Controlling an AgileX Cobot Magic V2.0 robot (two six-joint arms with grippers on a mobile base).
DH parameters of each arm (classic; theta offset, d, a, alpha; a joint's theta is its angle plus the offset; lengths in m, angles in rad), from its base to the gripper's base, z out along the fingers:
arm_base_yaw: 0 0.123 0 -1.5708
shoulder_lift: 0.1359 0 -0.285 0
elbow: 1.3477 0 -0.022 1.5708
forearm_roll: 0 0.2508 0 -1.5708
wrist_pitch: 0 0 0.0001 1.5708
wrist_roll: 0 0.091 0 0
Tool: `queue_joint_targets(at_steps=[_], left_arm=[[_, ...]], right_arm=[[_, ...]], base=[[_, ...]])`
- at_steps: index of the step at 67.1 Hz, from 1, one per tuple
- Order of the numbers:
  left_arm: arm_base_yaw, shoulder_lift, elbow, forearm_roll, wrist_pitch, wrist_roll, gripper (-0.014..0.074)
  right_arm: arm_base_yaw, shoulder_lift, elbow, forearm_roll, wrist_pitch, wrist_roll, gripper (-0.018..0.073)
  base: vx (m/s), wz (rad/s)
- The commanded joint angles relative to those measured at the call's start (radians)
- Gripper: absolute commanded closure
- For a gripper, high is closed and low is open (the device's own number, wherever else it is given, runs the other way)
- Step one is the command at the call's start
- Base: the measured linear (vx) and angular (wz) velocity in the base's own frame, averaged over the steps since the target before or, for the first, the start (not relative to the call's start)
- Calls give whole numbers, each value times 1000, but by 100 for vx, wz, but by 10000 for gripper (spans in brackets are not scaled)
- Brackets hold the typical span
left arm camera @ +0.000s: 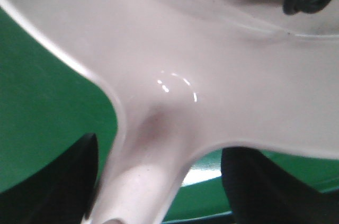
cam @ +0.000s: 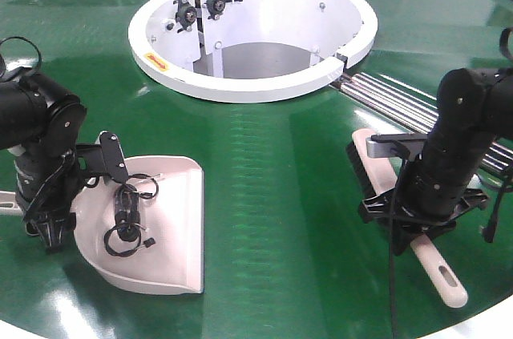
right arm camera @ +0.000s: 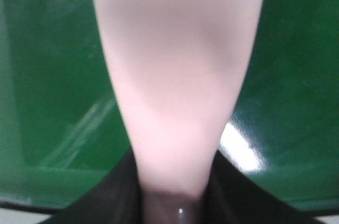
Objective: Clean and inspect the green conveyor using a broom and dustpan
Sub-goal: 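Lower the brush onto the belt and open the right gripper, then set the dustpan flat, open the left gripper, and withdraw both arms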
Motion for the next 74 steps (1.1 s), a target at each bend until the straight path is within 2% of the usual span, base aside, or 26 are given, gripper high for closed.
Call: queue_joint_targets(at_steps=[1,26,34,46,54,66,74], left_arm=[[-5,-48,-21,-8,22,-14,124],[-5,-48,-21,-48,34,-14,124],[-5,-59,-21,-48,45,-14,125],[-5,-113,-21,-48,37,-15,125],[-5,-152,-21,-61,37,-48,125],[-5,-227,-21,-143,32,-58,125],[-5,-295,-21,-163,32,-58,125]], right_arm=[[-6,-13,-21,-1,-6,5,446],[-6,-10,-21,0,-75,3,104],[-6,-35,-21,-1,-86,1,32],[-6,-93,-21,-2,-92,-2,1],[-6,-140,-21,-4,-103,-2,1],[-6,-230,-21,-26,-122,-2,1],[-6,-302,-21,-34,-154,-6,1]], base=[[0,0],[0,0],[0,0],[0,0],[0,0],[0,0],[0,0]])
